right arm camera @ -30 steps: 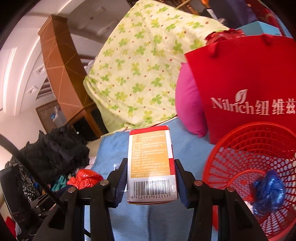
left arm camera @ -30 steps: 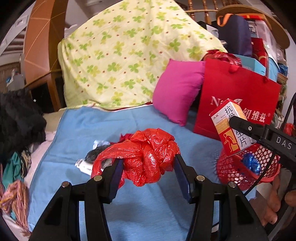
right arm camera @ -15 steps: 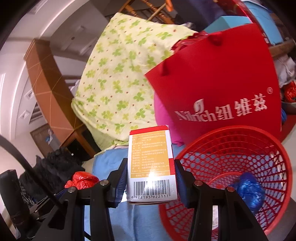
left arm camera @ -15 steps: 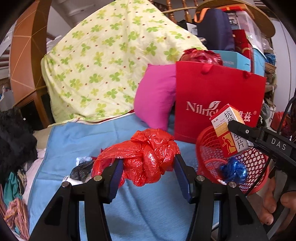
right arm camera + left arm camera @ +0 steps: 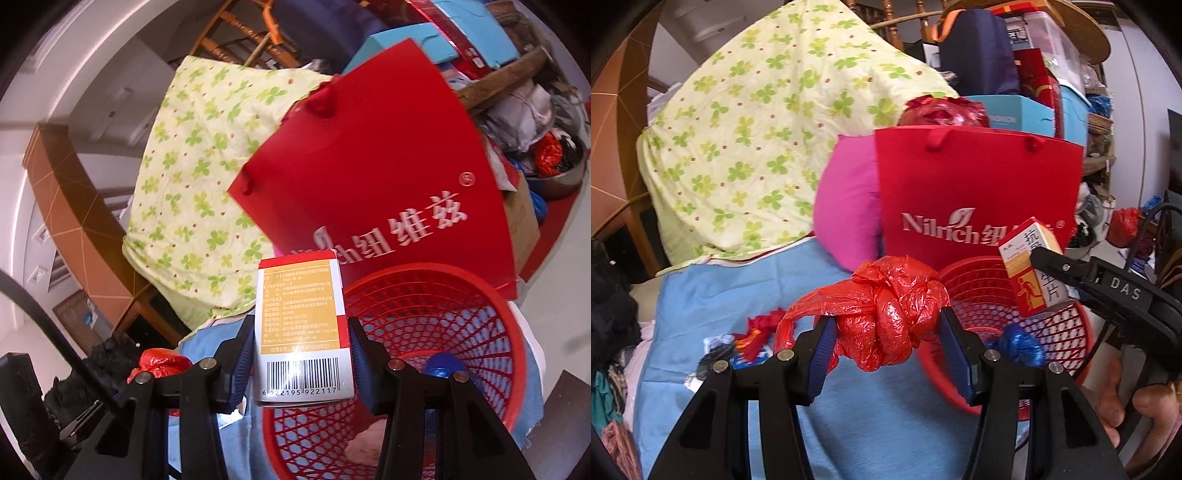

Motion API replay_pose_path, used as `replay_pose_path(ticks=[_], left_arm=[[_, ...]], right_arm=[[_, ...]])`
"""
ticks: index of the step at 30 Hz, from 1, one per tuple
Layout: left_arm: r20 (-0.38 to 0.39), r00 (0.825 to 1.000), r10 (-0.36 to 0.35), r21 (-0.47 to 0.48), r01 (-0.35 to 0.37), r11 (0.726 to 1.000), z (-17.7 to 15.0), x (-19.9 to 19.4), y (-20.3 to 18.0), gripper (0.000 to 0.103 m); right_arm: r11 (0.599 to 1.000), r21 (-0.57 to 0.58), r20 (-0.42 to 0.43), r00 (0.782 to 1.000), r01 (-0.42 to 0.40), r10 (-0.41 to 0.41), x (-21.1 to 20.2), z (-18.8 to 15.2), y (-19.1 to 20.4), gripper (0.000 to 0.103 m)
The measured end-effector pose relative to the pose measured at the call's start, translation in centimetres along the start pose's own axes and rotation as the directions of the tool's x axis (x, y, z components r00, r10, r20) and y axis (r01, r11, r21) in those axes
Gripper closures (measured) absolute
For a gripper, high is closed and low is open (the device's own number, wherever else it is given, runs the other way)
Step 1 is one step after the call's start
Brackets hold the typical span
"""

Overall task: Collect trash
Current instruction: 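Open both tools to drop the red bag and box into the basket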

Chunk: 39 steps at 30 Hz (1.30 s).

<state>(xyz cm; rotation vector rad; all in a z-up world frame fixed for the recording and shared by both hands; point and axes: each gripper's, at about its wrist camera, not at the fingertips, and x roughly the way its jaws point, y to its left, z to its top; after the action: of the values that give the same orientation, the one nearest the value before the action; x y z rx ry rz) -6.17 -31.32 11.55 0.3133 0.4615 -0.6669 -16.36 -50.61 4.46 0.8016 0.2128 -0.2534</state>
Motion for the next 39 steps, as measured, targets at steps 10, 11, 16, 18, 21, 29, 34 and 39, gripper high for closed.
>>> replay_pose_path(ticks=[10, 11, 16, 18, 21, 29, 34, 39], left_arm=[[-0.042, 0.992, -0.118, -0.002, 0.118, 0.993, 0.6, 2.7, -3.6, 0.044], [-0.048, 0.991, -0.125, -0.005, 0.125, 0.992, 0.6, 3.0, -3.8, 0.043], [-0.088, 0.982, -0.164, -0.019, 0.163, 0.986, 0.2, 4.8, -4.9, 0.042], [-0.102, 0.98, -0.169, -0.02, 0.168, 0.986, 0.0, 5.3, -5.2, 0.04], [-0.117, 0.978, -0.173, -0.023, 0.171, 0.985, -0.4, 5.8, -5.2, 0.039], [-0.114, 0.98, -0.163, -0.037, 0.16, 0.986, -1.1, 5.6, -4.0, 0.038], [-0.118, 0.983, -0.137, -0.064, 0.13, 0.989, -2.1, 5.1, -1.8, 0.037], [-0.131, 0.988, -0.085, -0.096, 0.073, 0.993, -3.8, 4.5, 1.5, 0.037]], right_arm=[[0.987, 0.155, -0.009, 0.999, 0.033, -0.032, -0.4, 1.1, -4.3, 0.051], [0.985, 0.168, -0.012, 0.999, 0.035, -0.033, -0.3, 1.1, -4.6, 0.051], [0.97, 0.235, -0.038, 0.998, 0.055, -0.048, 0.0, 1.1, -6.1, 0.049], [0.964, 0.259, -0.054, 0.998, 0.055, -0.043, 0.2, 1.1, -6.5, 0.048], [0.962, 0.269, -0.058, 0.997, 0.055, -0.041, 0.2, 1.0, -6.6, 0.042], [0.978, 0.203, -0.032, 0.999, 0.045, -0.04, 0.4, 0.8, -4.7, 0.042], [0.986, 0.168, -0.022, 1.0, 0.023, -0.019, 0.9, 0.5, -2.9, 0.042], [0.995, 0.096, 0.007, 1.0, -0.029, 0.028, 1.2, -0.1, 0.0, 0.042]])
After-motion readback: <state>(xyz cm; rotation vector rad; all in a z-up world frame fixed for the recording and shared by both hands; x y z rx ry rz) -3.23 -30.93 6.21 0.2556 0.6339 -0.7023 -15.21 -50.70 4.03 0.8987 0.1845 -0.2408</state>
